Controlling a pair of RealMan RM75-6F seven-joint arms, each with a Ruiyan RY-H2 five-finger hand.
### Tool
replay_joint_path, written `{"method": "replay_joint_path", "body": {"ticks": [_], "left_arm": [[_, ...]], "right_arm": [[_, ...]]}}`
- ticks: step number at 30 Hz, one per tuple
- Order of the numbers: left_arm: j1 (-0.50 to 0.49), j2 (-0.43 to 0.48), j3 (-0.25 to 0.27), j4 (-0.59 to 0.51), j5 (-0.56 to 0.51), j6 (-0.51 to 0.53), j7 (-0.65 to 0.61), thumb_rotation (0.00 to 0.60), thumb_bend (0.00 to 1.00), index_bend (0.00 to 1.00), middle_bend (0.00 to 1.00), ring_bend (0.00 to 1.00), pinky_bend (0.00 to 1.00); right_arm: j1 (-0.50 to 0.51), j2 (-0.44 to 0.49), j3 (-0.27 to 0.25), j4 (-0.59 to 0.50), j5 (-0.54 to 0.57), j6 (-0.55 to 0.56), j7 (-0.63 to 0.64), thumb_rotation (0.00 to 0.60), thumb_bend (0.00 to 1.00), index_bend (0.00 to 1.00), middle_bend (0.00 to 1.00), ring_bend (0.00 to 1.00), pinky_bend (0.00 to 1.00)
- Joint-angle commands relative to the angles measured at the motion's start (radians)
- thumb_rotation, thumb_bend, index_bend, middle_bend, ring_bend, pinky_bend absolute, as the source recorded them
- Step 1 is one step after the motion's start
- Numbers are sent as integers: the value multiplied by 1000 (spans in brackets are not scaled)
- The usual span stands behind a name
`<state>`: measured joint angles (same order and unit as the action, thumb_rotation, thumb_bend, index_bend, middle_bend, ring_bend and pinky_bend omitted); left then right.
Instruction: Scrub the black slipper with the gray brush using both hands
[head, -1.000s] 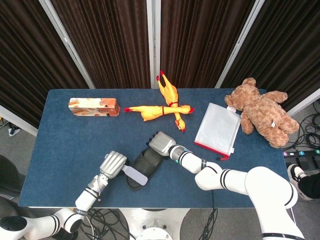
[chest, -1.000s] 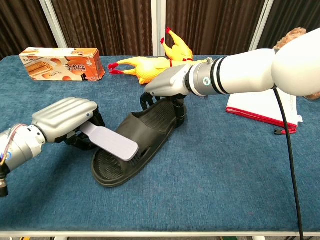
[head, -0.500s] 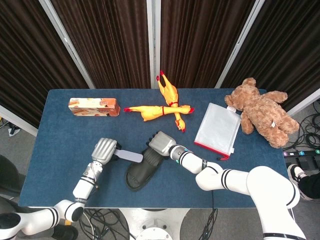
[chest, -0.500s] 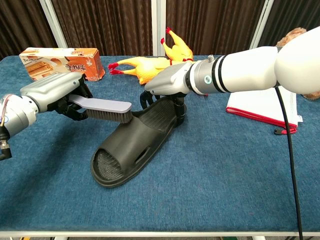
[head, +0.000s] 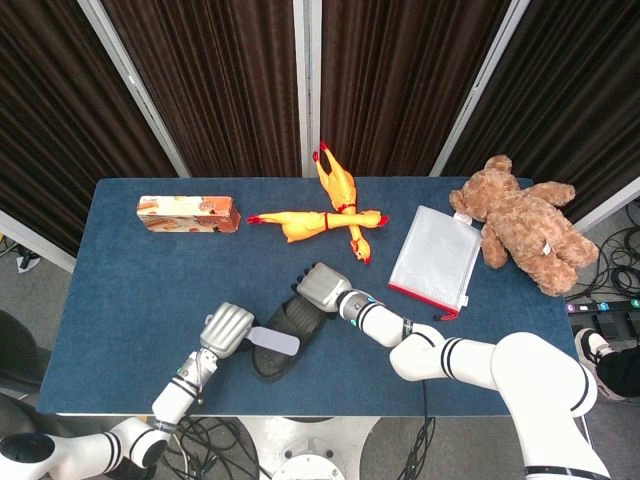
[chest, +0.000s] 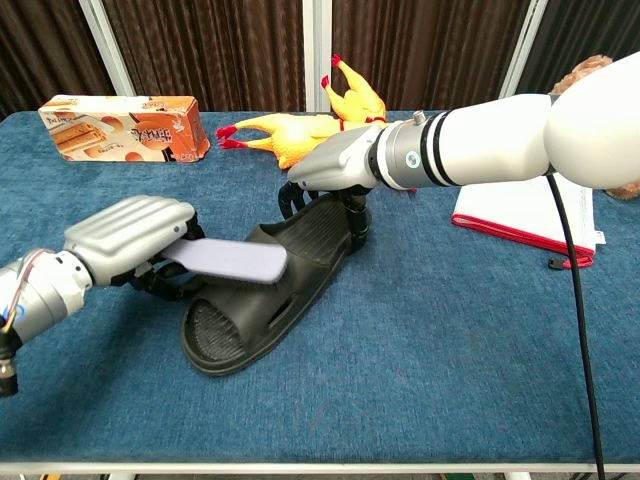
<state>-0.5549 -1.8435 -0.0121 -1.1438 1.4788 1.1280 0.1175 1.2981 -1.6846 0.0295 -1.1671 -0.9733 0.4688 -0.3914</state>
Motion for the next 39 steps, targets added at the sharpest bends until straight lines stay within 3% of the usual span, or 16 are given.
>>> {"method": "replay_joint_path", "body": {"ticks": [1,8,12,15,17,20,25,30,33,36,39], "left_arm": [[7,-10,14,-5,17,11,20,600,460,1000,1000,1000,1000],[36,17,38,-81,68,83,39,600,460,1000,1000,1000,1000],[43,85,14,-168,72,118,20,600,459,1000,1000,1000,1000],[50,127,-15,-194,40,120,-3,600,460,1000,1000,1000,1000],[56,140,-37,-183,7,115,-15,600,460,1000,1000,1000,1000],[64,143,-77,-136,-69,87,-36,600,460,1000,1000,997,1000],[59,118,-136,-20,-194,13,-28,600,459,1000,1000,975,1000],[48,96,-158,70,-265,-46,32,600,445,993,996,914,1000],[49,104,-162,61,-291,-64,63,600,410,871,926,825,1000],[50,116,-162,40,-311,-73,99,600,359,682,786,682,988],[48,140,-159,10,-335,-108,127,600,339,457,593,473,798]], "right_arm": [[1,1,0,-1,1,1,-1,600,135,523,411,216,248],[0,4,-2,-4,5,3,-2,600,134,522,410,216,248],[-2,8,-1,-9,6,5,2,600,134,517,403,215,248],[-3,20,0,-23,9,2,6,600,125,424,371,174,228],[-2,32,-4,-35,17,-5,6,600,97,209,253,70,154],[-1,52,-8,-60,31,-5,3,600,52,3,33,0,18],[-13,110,-13,-137,40,40,-6,600,26,0,0,0,0],[-60,224,-5,-258,8,130,10,600,26,0,0,0,0],[-96,297,3,-322,-18,176,37,600,26,0,0,0,0],[-146,375,10,-382,-56,229,82,600,26,0,0,0,0],[-206,450,7,-436,-110,284,136,600,26,0,0,0,0]]}}
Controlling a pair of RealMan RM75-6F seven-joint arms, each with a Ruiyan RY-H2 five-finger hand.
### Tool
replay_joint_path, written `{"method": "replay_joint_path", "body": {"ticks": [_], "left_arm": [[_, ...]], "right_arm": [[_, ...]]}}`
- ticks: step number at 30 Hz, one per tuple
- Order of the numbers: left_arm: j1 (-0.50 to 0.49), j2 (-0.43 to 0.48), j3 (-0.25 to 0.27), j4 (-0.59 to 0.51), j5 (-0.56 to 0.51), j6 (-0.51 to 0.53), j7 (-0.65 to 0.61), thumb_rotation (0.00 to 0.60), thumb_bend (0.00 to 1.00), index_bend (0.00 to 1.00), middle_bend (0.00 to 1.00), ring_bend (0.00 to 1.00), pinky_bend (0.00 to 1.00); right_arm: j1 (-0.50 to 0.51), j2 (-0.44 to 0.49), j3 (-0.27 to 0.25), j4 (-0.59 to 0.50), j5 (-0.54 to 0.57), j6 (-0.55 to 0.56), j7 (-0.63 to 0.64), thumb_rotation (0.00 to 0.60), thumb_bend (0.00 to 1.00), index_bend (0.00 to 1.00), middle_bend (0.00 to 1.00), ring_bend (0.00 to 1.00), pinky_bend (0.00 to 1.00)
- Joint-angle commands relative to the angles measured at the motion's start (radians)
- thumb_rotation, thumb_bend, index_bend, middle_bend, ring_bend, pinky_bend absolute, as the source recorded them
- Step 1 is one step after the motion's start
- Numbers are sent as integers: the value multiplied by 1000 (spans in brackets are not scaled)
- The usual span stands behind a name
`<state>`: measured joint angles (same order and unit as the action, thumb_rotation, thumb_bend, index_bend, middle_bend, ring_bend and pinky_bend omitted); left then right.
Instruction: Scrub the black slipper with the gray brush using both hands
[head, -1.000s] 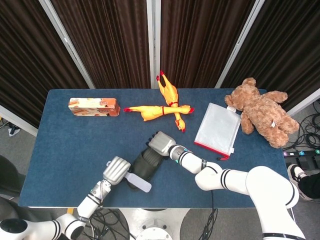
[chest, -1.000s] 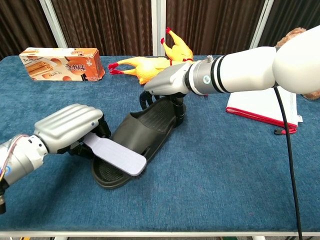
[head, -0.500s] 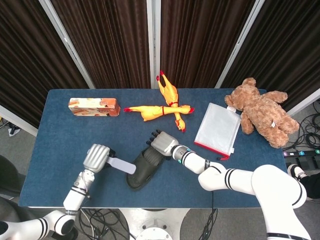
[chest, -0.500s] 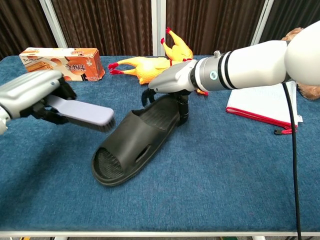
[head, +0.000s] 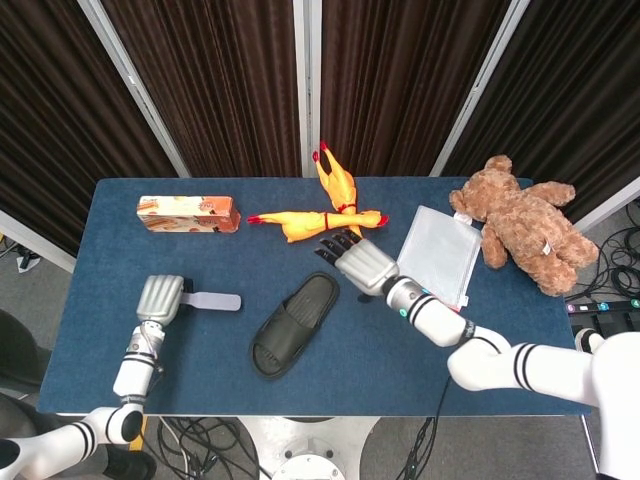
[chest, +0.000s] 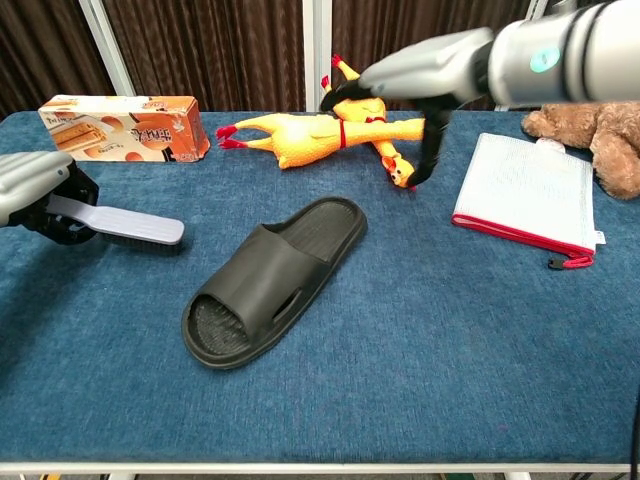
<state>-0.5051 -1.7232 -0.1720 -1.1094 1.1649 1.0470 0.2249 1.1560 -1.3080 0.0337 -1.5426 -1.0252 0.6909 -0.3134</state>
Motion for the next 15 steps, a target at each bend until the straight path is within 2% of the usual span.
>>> {"method": "replay_joint_path", "body": {"ticks": [1,4,7,11,15], "left_arm": [[-1,30,2,-42,-31,-35,29,600,328,373,506,387,687],[7,56,4,-88,-32,-22,37,600,269,205,307,202,432],[14,96,10,-145,-31,-18,48,600,201,158,225,127,318],[23,184,12,-257,-53,-41,51,600,144,129,176,91,259],[74,294,7,-387,-17,25,-42,600,141,127,174,90,256]], "right_arm": [[-91,101,-2,-78,-85,88,81,600,26,0,0,0,0],[-159,160,-19,-110,-149,146,134,600,26,0,0,0,0],[-217,207,-41,-123,-199,186,173,600,26,0,0,0,0],[-304,263,-68,-141,-256,264,220,600,37,0,0,0,0],[-427,324,-104,-149,-298,376,284,600,42,0,0,0,0]]}}
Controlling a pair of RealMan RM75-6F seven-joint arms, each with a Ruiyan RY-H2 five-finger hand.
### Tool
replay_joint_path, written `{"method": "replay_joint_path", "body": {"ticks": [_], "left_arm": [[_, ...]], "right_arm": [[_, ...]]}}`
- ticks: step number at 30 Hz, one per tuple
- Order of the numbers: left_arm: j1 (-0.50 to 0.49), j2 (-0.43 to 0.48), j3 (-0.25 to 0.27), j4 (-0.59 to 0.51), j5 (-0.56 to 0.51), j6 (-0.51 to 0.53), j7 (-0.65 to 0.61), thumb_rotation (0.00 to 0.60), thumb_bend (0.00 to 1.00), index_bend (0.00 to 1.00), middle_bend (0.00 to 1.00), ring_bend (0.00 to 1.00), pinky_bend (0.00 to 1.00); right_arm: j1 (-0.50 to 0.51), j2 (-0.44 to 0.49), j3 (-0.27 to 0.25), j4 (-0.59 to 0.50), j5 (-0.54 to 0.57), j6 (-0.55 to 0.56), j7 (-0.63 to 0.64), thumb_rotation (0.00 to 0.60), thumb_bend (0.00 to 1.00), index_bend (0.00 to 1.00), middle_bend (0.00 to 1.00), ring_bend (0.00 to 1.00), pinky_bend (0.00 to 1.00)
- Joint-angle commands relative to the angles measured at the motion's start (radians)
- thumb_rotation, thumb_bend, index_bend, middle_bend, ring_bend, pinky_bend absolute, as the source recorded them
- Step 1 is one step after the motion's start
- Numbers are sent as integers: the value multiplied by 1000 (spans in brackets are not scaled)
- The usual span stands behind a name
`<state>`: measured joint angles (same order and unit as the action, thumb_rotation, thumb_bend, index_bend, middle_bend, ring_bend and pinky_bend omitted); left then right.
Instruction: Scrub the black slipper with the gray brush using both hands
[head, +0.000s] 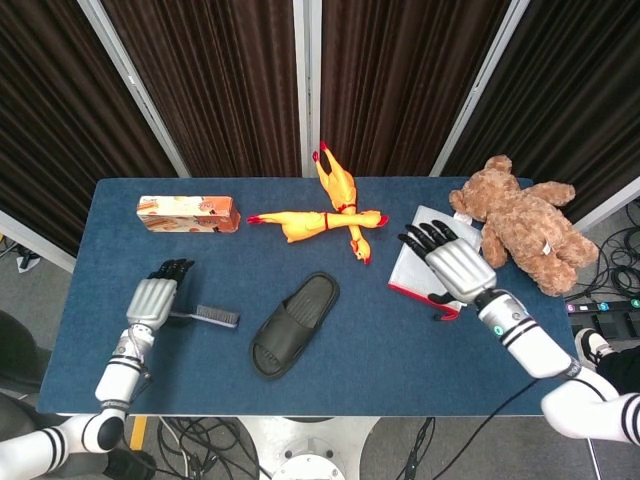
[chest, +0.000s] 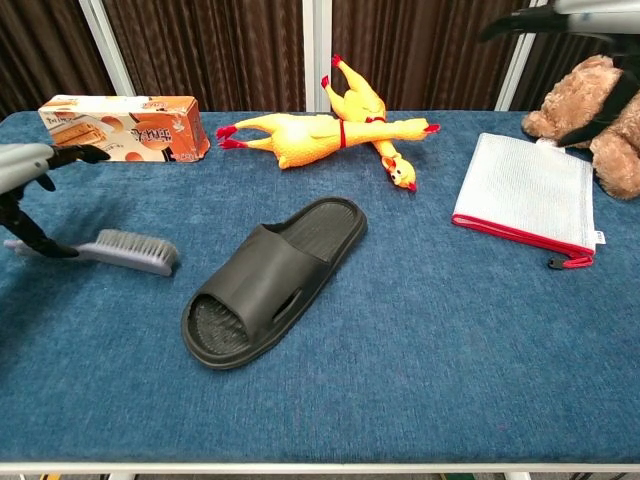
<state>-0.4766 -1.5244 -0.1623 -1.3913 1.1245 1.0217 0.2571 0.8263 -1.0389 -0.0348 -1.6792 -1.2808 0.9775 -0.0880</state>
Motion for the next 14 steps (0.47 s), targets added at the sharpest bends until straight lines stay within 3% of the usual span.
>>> {"method": "replay_joint_path", "body": {"ticks": [1,7,14], "left_arm": [[62,116,-4,-125,36,77,-98,600,141,128,174,90,257],[182,252,22,-194,87,253,-138,600,141,152,175,90,258],[315,334,96,-237,143,443,-39,600,141,162,176,90,233]], "right_arm": [[-123,64,-42,-11,-47,112,70,600,46,0,0,0,0],[-310,74,-71,27,-62,296,119,600,68,0,0,0,0],[-477,32,-72,83,-83,462,162,600,87,0,24,0,0]]}}
